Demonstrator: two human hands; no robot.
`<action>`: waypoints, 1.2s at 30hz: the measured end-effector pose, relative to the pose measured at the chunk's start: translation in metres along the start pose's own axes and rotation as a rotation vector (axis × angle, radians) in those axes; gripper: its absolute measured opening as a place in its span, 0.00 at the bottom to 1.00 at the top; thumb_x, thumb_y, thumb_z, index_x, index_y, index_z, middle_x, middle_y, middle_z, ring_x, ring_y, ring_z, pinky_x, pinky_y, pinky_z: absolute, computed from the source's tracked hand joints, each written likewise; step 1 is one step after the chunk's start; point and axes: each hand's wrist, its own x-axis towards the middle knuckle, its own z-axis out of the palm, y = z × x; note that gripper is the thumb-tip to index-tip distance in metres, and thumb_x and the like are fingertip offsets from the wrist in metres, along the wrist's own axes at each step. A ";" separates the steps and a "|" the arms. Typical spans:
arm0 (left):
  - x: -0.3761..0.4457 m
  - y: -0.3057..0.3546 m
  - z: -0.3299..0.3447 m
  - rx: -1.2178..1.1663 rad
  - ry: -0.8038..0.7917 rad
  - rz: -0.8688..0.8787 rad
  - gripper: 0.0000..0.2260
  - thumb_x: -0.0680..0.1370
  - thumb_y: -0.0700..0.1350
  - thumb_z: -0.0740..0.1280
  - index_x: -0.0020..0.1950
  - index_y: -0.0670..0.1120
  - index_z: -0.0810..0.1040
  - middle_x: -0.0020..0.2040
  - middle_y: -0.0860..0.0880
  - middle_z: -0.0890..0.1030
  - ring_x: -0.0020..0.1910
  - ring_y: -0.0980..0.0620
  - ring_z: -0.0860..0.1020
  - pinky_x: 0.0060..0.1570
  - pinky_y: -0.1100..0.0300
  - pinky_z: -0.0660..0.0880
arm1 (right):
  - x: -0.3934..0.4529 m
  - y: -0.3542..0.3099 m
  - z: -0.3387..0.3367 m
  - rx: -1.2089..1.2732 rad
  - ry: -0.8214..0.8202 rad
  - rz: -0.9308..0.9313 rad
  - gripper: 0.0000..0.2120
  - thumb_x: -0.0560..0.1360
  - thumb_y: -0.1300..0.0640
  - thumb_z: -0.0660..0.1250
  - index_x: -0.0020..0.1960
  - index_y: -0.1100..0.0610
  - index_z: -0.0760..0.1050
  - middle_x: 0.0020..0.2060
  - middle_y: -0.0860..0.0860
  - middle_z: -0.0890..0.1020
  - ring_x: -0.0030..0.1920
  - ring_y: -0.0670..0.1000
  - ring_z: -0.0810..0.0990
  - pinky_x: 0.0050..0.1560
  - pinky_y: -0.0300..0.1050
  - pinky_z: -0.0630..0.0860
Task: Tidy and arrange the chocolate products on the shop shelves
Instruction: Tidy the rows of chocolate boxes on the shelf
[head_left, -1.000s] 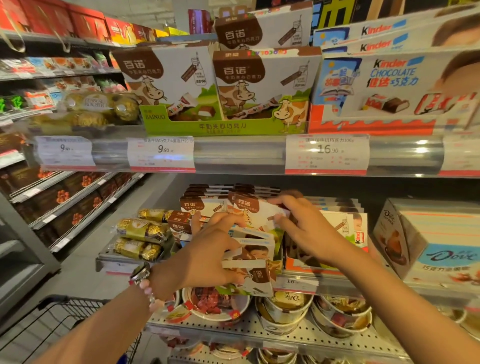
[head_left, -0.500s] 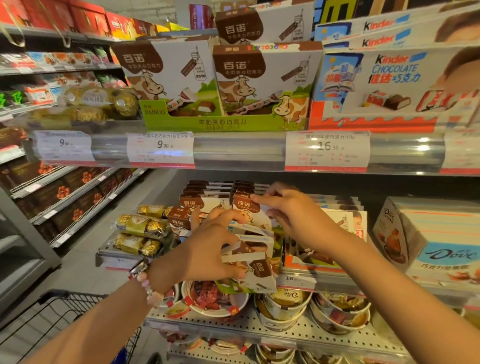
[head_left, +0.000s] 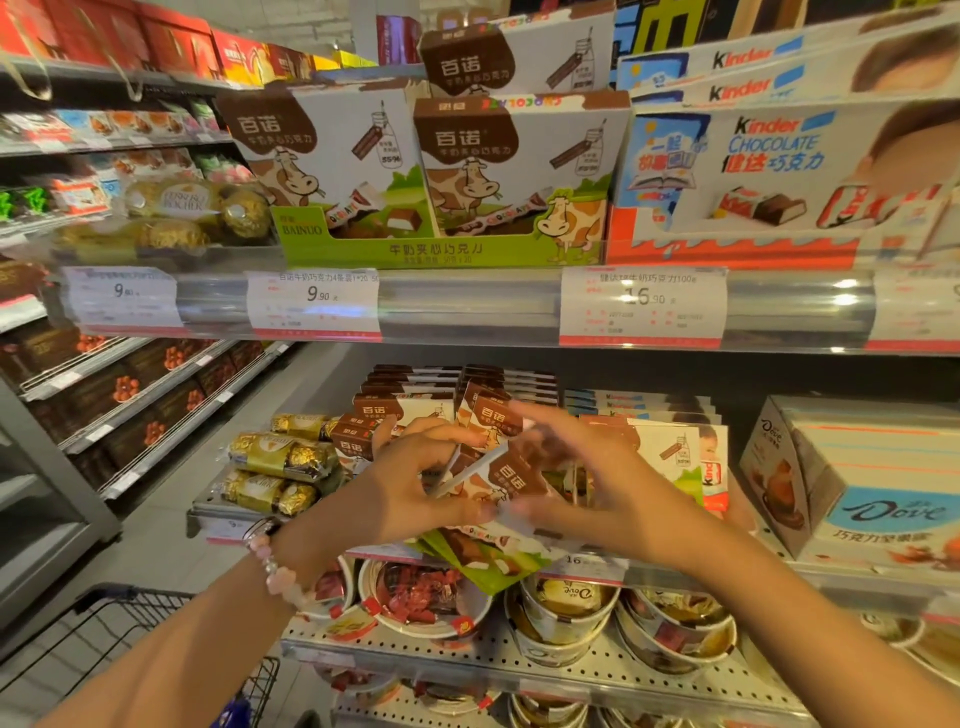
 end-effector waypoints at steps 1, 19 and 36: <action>-0.001 0.000 -0.001 -0.013 0.012 0.014 0.31 0.65 0.66 0.70 0.52 0.39 0.81 0.59 0.74 0.64 0.59 0.83 0.52 0.70 0.57 0.38 | -0.001 -0.003 0.001 -0.024 -0.060 0.007 0.32 0.70 0.39 0.68 0.70 0.39 0.59 0.59 0.35 0.74 0.58 0.35 0.73 0.56 0.30 0.72; -0.025 -0.039 -0.003 0.583 0.375 0.131 0.37 0.56 0.52 0.82 0.59 0.39 0.76 0.52 0.43 0.79 0.52 0.41 0.77 0.54 0.46 0.71 | 0.012 0.007 -0.005 0.543 0.426 0.276 0.09 0.76 0.59 0.65 0.53 0.48 0.72 0.48 0.45 0.83 0.52 0.46 0.81 0.55 0.46 0.75; -0.025 -0.057 0.000 0.521 0.415 0.220 0.33 0.59 0.54 0.80 0.58 0.40 0.77 0.54 0.44 0.78 0.56 0.49 0.69 0.59 0.53 0.62 | 0.109 -0.013 0.042 0.020 0.259 0.159 0.15 0.78 0.52 0.63 0.61 0.58 0.71 0.43 0.50 0.77 0.44 0.48 0.77 0.40 0.35 0.68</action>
